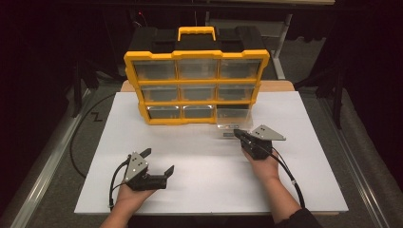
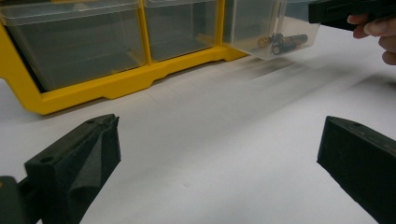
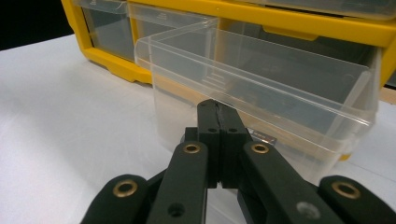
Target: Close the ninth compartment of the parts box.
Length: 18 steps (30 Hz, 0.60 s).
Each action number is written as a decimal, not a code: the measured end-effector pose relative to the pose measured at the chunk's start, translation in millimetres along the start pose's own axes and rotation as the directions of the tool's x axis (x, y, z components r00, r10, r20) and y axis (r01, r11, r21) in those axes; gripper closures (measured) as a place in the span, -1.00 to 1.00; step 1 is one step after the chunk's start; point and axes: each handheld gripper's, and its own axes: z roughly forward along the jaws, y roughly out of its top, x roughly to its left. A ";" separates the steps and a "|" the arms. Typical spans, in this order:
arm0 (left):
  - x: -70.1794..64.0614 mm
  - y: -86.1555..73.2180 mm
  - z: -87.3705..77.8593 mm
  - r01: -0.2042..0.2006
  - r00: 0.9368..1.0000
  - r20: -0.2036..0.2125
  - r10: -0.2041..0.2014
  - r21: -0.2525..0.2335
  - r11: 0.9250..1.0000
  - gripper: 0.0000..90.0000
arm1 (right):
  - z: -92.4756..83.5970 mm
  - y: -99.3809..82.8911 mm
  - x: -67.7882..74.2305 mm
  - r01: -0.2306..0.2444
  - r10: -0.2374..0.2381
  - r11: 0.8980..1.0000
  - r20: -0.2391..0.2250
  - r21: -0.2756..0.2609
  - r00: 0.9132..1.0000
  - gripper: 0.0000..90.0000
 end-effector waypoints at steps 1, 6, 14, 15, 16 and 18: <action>-0.1 0.1 0.0 0.000 1.000 0.000 0.000 -0.001 1.000 -0.99 | 0.7 0.3 0.5 0.006 -0.006 1.000 0.000 0.000 1.000 1.00; -0.2 0.1 -0.2 -0.003 1.000 0.002 0.003 0.000 1.000 -0.99 | 5.1 1.5 2.0 0.009 -0.009 1.000 0.004 0.004 1.000 1.00; 0.1 0.1 -0.5 -0.001 1.000 0.004 0.001 -0.001 1.000 -0.99 | 9.0 2.5 1.5 0.012 -0.012 1.000 0.015 0.007 1.000 1.00; 0.1 0.1 -0.5 0.001 1.000 0.005 -0.001 -0.001 1.000 -0.99 | 9.2 2.7 1.2 0.010 -0.010 1.000 0.015 0.010 1.000 1.00; 0.2 0.0 -0.4 0.002 1.000 0.005 -0.002 -0.001 1.000 -0.99 | 9.2 2.9 0.8 0.010 -0.011 1.000 0.016 0.014 1.000 1.00; 0.2 -0.1 -0.3 0.003 1.000 0.006 -0.003 0.000 1.000 -0.99 | 9.5 3.1 -0.2 0.008 -0.008 1.000 0.022 0.016 1.000 1.00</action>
